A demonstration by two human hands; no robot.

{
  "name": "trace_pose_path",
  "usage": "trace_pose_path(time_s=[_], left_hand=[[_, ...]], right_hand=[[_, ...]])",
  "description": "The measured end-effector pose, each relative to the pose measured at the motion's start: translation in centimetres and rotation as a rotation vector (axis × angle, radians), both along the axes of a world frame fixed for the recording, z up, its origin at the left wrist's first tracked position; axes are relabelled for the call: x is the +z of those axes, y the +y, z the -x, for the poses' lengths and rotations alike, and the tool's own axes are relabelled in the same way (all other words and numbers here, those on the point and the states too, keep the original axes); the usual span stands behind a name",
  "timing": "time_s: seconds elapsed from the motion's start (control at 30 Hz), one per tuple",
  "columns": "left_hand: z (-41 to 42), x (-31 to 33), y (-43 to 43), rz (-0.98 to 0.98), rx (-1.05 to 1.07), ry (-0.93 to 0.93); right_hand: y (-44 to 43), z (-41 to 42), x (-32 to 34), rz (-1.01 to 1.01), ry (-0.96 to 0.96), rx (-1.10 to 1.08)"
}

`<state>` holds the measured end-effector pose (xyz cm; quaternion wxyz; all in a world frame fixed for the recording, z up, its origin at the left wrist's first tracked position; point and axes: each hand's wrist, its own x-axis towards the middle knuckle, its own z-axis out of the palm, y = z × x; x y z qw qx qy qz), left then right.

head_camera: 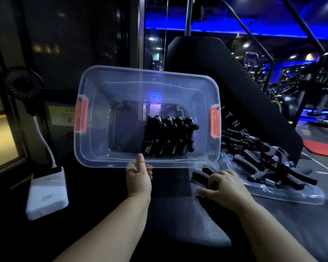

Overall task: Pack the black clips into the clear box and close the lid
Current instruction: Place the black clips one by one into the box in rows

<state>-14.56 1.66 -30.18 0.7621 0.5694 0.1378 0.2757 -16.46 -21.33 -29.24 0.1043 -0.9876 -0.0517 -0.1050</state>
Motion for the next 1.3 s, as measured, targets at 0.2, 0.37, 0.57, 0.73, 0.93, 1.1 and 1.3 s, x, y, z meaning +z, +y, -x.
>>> trace_pose_path(time_s=[0.2,0.37,0.57,0.73,0.93,1.1,1.3], left_hand=[[-0.2,-0.1,0.0,-0.003,-0.001,-0.002],[-0.2,-0.1,-0.1,-0.008,-0.003,-0.013],[-0.2,0.0,-0.1,0.0,-0.014,-0.014],[-0.1,0.0,0.0,0.007,-0.024,-0.012],[0.1,0.2,0.0,0.017,-0.032,-0.015],[0.3,0.3,0.0,0.017,-0.033,-0.02],[0.3,0.2,0.0,0.004,-0.035,-0.008]], right_hand=[[-0.8,0.4,0.4,-0.188,0.034,0.04],[-1.8,0.9,0.4,-0.277,0.11,0.126],[-2.1,2.5,0.2,-0.243,-0.099,-0.121],[-2.0,3.4,-0.4,-0.164,0.039,-0.379],[-1.9,2.9,-0.5,-0.145,0.093,-0.423],[-1.9,2.9,-0.3,-0.232,0.066,-0.39],[-1.2,2.8,-0.5,-0.294,0.069,-0.28]])
